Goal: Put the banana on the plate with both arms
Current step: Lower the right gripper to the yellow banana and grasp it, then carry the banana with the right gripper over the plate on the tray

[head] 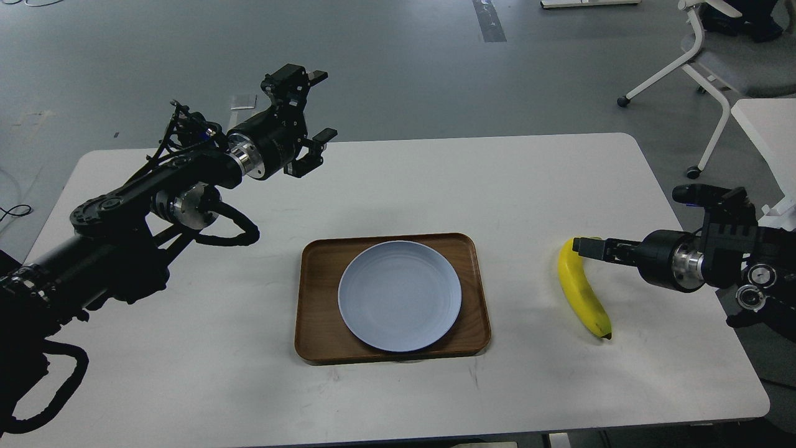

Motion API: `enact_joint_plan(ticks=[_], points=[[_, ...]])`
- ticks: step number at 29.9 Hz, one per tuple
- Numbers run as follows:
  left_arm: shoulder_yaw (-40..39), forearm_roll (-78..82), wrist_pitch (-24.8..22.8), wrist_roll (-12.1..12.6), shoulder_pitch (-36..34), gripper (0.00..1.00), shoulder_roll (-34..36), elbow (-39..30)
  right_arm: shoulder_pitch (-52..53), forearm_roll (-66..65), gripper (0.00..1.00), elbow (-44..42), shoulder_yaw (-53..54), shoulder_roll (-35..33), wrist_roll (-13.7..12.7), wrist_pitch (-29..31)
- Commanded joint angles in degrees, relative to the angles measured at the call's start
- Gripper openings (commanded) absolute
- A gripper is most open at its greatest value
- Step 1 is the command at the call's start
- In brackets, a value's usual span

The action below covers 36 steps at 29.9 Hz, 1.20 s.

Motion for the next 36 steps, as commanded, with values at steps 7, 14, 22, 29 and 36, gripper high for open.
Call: enact_joint_plan(ticks=[7,14,22,29,36], points=[[0.1,0.8,0.1,-0.1,1.8,0.98,1.1,-0.1,-0.6,-1.5,0.75,-3.8,-2.1,4.7,-0.2,-0.4],[0.0,0.9,0.1,-0.4,3.4,0.98,1.2,-0.5,-0.7,-4.9,0.56,-5.5,-3.6,6.4,-0.1,-0.4],[0.2,1.0,1.0,-0.9,4.2,0.98,2.0,-2.2,-0.6,-9.4,0.0,-5.9,-3.6,7.9,0.3,-4.3],[0.6,1.1,1.0,-0.9,4.2,0.98,2.0,-2.2,0.0,-11.1,0.0,-0.4,-3.6,8.0,7.2,-5.4],[0.9,1.2,1.2,-0.9,4.3,0.98,2.0,-2.3,4.3,-15.5,0.0,8.2,-7.2,10.5,13.8,-3.8]])
